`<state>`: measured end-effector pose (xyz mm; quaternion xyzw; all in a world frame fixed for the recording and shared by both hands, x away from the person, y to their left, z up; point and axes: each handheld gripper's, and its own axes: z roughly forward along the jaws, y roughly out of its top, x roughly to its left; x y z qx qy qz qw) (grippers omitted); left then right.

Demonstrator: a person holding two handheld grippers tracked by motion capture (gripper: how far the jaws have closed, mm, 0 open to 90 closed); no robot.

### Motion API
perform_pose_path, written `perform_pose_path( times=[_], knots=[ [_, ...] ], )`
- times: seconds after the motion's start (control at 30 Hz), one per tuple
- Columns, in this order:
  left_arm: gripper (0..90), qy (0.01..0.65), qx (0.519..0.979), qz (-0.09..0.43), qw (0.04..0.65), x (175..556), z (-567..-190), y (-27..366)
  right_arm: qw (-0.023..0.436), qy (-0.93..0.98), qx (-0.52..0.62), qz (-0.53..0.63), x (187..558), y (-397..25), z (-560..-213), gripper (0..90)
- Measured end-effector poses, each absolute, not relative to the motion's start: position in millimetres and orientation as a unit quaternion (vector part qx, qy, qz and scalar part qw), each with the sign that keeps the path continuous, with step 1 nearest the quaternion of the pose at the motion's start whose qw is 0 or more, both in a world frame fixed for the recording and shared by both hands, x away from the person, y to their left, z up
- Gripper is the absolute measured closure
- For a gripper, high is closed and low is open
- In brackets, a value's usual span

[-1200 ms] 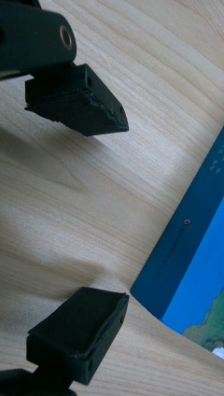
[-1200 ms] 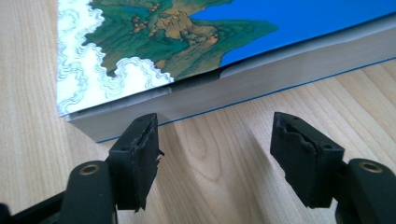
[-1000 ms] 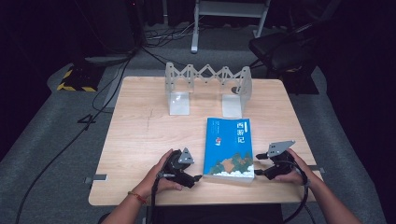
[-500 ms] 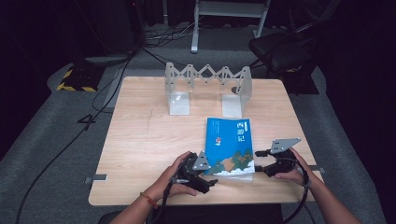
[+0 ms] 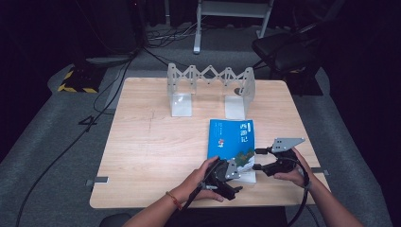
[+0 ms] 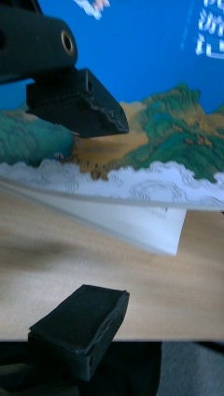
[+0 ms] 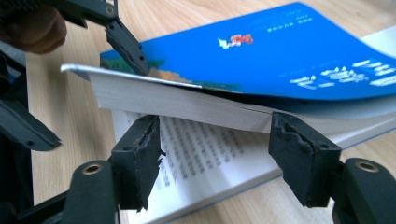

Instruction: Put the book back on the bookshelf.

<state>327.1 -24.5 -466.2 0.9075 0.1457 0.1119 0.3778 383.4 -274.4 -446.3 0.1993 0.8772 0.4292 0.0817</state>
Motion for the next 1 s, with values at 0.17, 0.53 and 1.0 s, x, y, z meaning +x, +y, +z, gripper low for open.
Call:
perform_pose_path(
  times=[0.17, 0.53, 1.0],
  knots=[
    [29.8, 0.167, 0.899, 0.128, 0.384, 330.6, -466.7, -21.2, 0.09, 0.869, 0.207, 0.441, 384.5, -268.0, -441.3, 34.9],
    [63.4, 0.169, 0.891, 0.177, 0.382, 328.7, -462.3, -19.7, 0.098, 0.858, 0.213, 0.456, 385.7, -263.2, -440.6, 34.7],
    [37.5, 0.184, 0.892, 0.169, 0.377, 334.2, -470.4, -26.5, 0.107, 0.851, 0.218, 0.466, 385.8, -261.3, -440.8, 33.6]
  ],
)
